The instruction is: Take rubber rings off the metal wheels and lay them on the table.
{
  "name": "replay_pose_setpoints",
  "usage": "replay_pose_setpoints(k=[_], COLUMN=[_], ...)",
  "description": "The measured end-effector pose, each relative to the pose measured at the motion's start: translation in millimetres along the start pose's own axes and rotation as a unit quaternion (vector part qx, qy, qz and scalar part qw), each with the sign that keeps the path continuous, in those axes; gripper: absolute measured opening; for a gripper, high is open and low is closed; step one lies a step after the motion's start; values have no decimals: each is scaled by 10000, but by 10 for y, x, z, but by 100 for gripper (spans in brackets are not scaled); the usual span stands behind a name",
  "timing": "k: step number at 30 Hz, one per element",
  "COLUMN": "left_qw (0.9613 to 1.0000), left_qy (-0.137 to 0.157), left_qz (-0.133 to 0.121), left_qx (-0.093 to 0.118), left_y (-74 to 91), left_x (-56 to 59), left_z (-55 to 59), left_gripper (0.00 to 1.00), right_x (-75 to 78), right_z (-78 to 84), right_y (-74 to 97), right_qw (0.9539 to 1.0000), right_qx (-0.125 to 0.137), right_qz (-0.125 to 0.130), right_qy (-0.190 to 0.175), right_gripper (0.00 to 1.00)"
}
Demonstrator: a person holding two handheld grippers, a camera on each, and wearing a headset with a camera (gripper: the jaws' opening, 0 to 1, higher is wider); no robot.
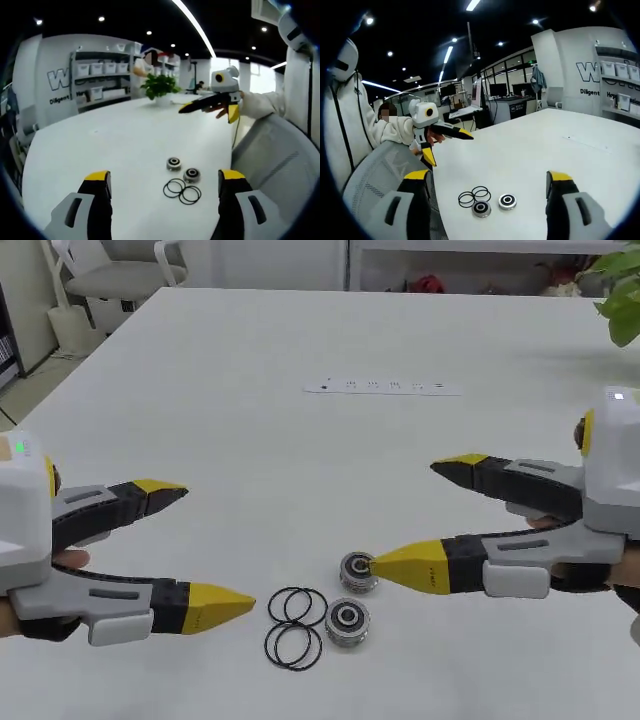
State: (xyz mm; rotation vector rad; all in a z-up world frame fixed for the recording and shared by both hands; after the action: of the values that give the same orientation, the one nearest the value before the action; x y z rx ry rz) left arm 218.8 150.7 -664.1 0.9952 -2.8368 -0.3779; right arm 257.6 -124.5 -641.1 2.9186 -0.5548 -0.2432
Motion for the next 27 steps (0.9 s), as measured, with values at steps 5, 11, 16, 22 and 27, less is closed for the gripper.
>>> replay_pose_setpoints(k=[5, 11, 16, 22, 27], left_qw=[10000, 9999, 9999, 9998, 9997], left_qy=[-29, 0, 48, 125, 169], left_qz=[27, 97, 98, -50, -170], left_qx=[-40, 102, 118, 113, 105], left_y=[0, 48, 87, 186, 233], left_x=[2, 23, 19, -17, -31], left_z=[4, -18, -7, 39, 54], left_gripper=[94, 100, 100, 100, 100], right_x=[3, 7, -6, -31, -45], right_z=[59, 185, 332, 421, 490], right_y=[126, 246, 325, 366, 384], right_qw=[10000, 9995, 9981, 9969, 9954], right_qx=[-30, -259, -569, -721, -891], right_qz=[77, 183, 200, 209, 229], right_qy=[-34, -45, -104, -224, -253], right_gripper=[96, 98, 100, 100, 100])
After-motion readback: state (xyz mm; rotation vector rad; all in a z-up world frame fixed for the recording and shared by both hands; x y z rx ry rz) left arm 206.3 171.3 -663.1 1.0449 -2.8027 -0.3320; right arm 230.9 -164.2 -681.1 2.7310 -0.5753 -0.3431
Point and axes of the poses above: the centre of the closed fingertips' face, and the gripper's own axes: y roughly backward along the fingers, x roughly to its right, z roughly out of its underside, the point moved 9 cm from there along y, roughly backward along the fingers, and after that the axes turned 5 degrees about x, right-handed, at the moved point
